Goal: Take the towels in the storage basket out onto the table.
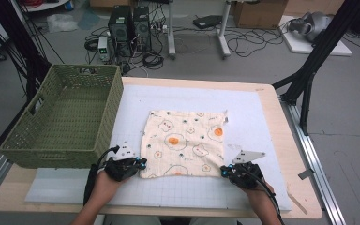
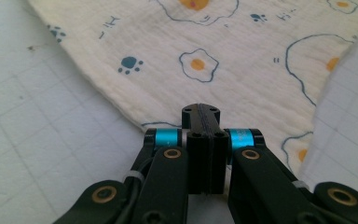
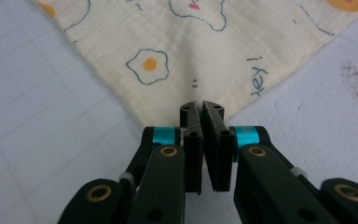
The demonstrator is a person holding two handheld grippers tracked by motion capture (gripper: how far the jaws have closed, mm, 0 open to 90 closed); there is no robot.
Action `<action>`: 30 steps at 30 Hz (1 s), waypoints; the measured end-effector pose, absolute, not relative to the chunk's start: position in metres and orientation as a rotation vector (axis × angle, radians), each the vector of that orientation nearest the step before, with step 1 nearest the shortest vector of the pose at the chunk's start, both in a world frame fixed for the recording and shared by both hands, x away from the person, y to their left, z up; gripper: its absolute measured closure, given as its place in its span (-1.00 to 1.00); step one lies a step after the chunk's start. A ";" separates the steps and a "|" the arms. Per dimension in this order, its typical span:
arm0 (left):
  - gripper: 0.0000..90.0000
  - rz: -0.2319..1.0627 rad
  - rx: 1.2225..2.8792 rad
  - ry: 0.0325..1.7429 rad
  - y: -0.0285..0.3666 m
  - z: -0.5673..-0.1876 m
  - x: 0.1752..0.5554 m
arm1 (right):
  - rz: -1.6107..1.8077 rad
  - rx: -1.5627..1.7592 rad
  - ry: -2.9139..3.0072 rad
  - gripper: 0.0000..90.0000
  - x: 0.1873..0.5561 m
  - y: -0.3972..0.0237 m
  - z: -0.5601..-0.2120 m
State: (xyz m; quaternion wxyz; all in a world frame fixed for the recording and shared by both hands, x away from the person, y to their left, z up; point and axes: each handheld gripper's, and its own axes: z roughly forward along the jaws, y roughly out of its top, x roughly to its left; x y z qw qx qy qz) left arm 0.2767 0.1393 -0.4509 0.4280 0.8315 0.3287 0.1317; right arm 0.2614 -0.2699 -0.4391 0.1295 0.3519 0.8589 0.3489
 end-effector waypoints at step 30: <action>0.03 0.427 1.772 1.039 0.139 -0.433 0.362 | 1.115 1.165 2.266 0.11 0.254 -0.296 -0.429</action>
